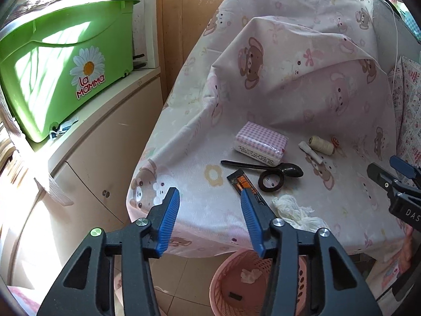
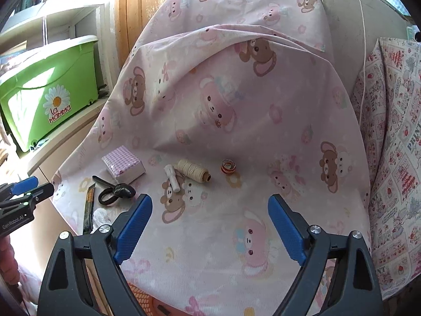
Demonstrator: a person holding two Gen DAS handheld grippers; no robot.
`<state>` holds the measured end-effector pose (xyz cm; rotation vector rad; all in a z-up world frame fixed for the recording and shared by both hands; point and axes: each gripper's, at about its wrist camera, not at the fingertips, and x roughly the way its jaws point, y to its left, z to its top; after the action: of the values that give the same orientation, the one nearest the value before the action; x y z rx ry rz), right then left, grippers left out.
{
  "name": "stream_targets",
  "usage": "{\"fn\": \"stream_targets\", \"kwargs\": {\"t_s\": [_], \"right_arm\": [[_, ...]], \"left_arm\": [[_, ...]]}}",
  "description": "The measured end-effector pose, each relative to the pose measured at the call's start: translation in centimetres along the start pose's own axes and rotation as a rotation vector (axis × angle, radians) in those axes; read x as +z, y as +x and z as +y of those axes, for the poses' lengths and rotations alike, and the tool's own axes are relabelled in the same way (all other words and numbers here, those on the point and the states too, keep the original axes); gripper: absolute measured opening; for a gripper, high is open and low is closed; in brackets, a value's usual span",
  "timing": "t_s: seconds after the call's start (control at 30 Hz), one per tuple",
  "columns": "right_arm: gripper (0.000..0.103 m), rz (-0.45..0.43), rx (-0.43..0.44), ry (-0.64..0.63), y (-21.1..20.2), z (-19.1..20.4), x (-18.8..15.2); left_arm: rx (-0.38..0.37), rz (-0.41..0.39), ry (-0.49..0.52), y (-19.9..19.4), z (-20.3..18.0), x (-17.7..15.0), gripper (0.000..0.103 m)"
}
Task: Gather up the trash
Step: 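Grasp the black-and-orange packet with the left gripper while the right gripper grasps a tissue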
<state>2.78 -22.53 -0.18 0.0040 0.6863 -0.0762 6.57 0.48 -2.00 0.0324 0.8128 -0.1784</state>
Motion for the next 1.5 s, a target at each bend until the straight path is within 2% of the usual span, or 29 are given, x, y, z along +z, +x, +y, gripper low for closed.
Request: {"fn": "stream_targets", "kwargs": {"t_s": [0.2, 0.3, 0.33, 0.4, 0.47, 0.53, 0.63, 0.7, 0.77, 0.9, 0.97, 1.0, 1.13, 1.3, 1.4, 1.5], "right_arm": [[0.087, 0.022, 0.066, -0.034, 0.4, 2.2, -0.6], [0.082, 0.051, 0.105, -0.017, 0.8, 2.9, -1.4], [0.077, 0.062, 0.122, -0.006, 0.9, 3.1, -1.7], [0.071, 0.088, 0.169, 0.009, 1.2, 3.6, -2.3], [0.066, 0.107, 0.234, 0.01, 1.3, 4.4, -2.7], [0.065, 0.114, 0.305, 0.006, 1.3, 5.3, -3.0], [0.062, 0.133, 0.374, -0.029, 1.3, 7.0, -3.2], [0.055, 0.15, 0.379, -0.049, 1.6, 7.8, -3.3], [0.041, 0.176, 0.385, -0.042, 2.1, 8.0, -3.6], [0.025, 0.225, 0.405, -0.004, 3.1, 7.8, -3.9], [0.004, 0.25, 0.444, -0.008, 3.3, 7.9, -3.9], [0.004, 0.248, 0.45, -0.005, 3.1, 7.8, -3.8], [0.003, 0.145, 0.341, -0.034, 1.2, 6.8, -2.7], [0.003, 0.088, 0.228, 0.051, 0.6, 2.9, -1.3], [0.003, 0.061, 0.16, 0.056, 0.3, 1.6, -0.9], [0.003, 0.057, 0.158, 0.083, 0.1, 0.8, -0.7]], "left_arm": [[-0.017, 0.048, 0.012, 1.5, -1.4, 0.1, 0.045], [0.007, 0.105, 0.04, 3.1, -2.4, 0.2, 0.045], [0.022, 0.107, 0.047, 3.3, -2.4, 0.2, 0.045], [0.049, 0.086, 0.028, 3.0, -2.0, 0.4, 0.045], [0.04, 0.074, 0.001, 2.6, -1.4, 0.8, 0.045], [0.045, 0.061, -0.02, 2.2, -0.8, 1.1, 0.045], [0.122, 0.025, 0.006, 1.9, -0.6, 1.1, 0.045], [0.142, 0.013, 0.014, 1.7, -0.5, 1.2, 0.045], [0.13, 0.019, -0.008, 1.8, -0.2, 1.3, 0.045], [0.125, 0.023, -0.012, 2.0, -0.3, 1.2, 0.045], [0.111, 0.033, -0.01, 2.2, -0.8, 1.1, 0.045], [0.098, 0.044, -0.013, 2.4, -0.9, 1.1, 0.045], [0.04, 0.103, -0.042, 3.4, -1.6, 0.9, 0.051], [-0.031, 0.187, -0.095, 5.1, -2.5, 0.5, 0.065], [-0.03, 0.202, -0.073, 5.7, -3.6, 0.2, 0.065], [0.008, 0.192, -0.008, 6.2, -5.2, 0.0, 0.065]]}}
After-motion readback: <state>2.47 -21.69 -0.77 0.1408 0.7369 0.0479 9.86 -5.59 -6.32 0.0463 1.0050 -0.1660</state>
